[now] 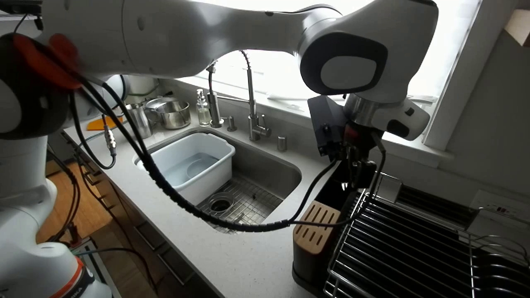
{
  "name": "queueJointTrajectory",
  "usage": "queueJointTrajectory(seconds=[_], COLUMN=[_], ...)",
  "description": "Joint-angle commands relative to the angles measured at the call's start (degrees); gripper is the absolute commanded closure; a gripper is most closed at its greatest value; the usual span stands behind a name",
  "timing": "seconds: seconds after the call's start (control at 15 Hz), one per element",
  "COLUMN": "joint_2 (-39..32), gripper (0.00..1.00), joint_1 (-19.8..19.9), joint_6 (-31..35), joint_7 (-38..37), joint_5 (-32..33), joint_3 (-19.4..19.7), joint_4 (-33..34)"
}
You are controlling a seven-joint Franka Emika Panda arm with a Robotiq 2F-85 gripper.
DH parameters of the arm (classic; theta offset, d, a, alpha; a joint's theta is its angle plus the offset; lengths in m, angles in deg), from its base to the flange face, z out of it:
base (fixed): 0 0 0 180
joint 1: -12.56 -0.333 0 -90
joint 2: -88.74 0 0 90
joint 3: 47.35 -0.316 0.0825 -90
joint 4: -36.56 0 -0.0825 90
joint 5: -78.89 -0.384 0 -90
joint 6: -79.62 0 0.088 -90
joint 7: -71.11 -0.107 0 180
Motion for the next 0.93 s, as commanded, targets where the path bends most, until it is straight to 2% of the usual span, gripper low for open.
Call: queueJointTrajectory(seconds=[0.0,0.4,0.47,0.87], joint_2=[-0.77,-0.68,-0.88,-1.03], gripper=[0.00,0.00,0.00,0.00], joint_1=[2.38,3.60,4.79,4.84], joint_6=[-1.24,-2.44,-3.19,-5.03], joint_7=[3.28,5.20,5.07,5.25], joint_5=[-3.93,-5.96,-5.38,-6.49], joint_3=[-0.73,-0.44,-1.81,-2.47], joint_4=[0.59,0.82,1.48,0.70])
